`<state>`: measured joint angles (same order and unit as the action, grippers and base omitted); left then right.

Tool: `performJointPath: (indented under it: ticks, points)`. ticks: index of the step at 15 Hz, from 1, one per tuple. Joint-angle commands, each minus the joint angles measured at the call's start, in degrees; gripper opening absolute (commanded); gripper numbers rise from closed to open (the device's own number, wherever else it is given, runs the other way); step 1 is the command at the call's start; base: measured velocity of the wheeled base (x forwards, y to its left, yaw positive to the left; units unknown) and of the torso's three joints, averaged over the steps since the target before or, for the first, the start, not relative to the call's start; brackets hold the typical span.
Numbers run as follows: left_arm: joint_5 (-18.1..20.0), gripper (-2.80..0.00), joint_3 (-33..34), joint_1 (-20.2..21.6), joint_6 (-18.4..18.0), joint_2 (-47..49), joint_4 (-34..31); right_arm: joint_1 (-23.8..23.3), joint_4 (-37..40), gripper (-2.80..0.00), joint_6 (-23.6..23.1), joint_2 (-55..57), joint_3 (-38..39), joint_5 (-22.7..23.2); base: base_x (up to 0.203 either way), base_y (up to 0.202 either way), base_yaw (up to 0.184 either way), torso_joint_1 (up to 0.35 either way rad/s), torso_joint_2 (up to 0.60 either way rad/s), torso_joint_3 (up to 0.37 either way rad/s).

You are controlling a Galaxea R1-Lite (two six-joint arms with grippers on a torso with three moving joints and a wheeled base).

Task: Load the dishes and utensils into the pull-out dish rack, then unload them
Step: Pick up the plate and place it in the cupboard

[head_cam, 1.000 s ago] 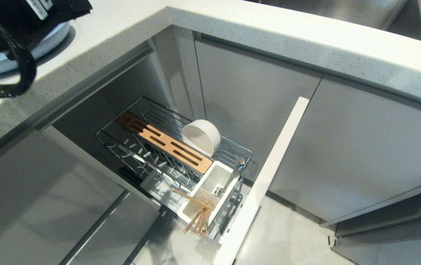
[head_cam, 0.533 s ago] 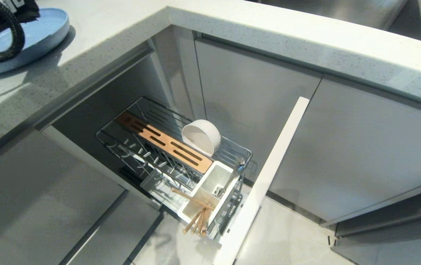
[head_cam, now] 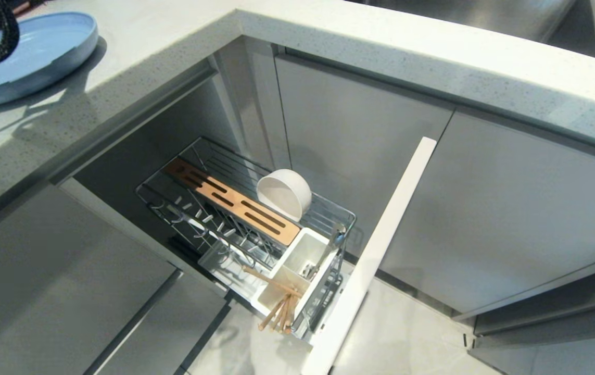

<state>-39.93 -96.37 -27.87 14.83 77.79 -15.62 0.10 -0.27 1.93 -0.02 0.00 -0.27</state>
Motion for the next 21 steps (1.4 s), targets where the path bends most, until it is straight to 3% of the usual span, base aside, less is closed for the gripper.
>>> performJointPath:
  ticks: [1,7,11,21]
  points:
    - [-0.2,0.0,-0.5,0.2,0.1,0.1,-0.2,0.0,-0.1,-2.8,0.0,-0.2,0.1,0.0,0.0,0.0,0.0,0.0,0.0,0.0]
    - [0.5,0.0,-2.0,2.5,0.3,5.6,-0.4,0.0,0.0,-2.8,0.0,-0.2,0.1,0.0,0.0,0.0,0.0,0.0,0.0,0.0]
    - [0.6,0.0,-4.5,3.7,2.5,9.4,-0.5,0.0,0.0,-2.8,0.0,-0.2,0.1,0.0,0.0,0.0,0.0,0.0,0.0,0.0]
    - [0.6,0.0,-5.1,4.2,2.6,11.7,-0.5,0.0,0.0,-2.8,0.0,-0.2,0.1,0.0,0.0,0.0,0.0,0.0,0.0,0.0]
